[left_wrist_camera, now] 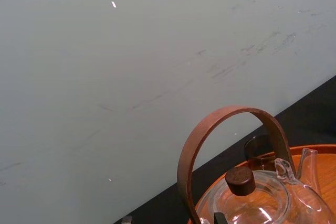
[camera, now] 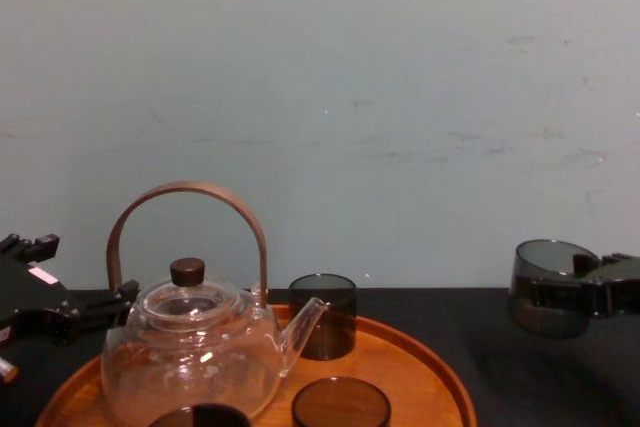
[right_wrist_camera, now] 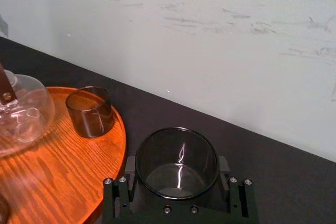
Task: Pick up the glass from the table and place it on the tray.
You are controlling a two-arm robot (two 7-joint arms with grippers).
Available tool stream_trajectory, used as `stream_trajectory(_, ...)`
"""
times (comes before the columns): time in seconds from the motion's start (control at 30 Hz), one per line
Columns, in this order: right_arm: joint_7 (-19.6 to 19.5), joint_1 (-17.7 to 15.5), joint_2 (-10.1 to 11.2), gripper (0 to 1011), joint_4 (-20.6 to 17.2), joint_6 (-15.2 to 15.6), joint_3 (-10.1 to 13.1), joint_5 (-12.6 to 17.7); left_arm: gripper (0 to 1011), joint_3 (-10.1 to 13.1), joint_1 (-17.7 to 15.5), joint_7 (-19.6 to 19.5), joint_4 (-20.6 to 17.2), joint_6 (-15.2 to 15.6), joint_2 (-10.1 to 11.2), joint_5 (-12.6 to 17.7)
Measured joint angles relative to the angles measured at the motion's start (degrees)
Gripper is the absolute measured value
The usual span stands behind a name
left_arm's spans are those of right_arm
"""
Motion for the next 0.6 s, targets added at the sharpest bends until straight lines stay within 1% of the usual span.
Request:
stream_trajectory(0.27, 0.4, -0.1, 0.1, 903, -0.8, 0.1, -1.0, 0.5, 1009, 0.0, 0.0, 0.0, 0.0, 0.0, 0.0, 0.0)
stream_trajectory(0.6, 1.3, 0.8, -0.4, 903, -0.8, 0.1, -3.3, 0.7, 1010, 0.0, 0.0, 0.0, 0.0, 0.0, 0.0, 0.0)
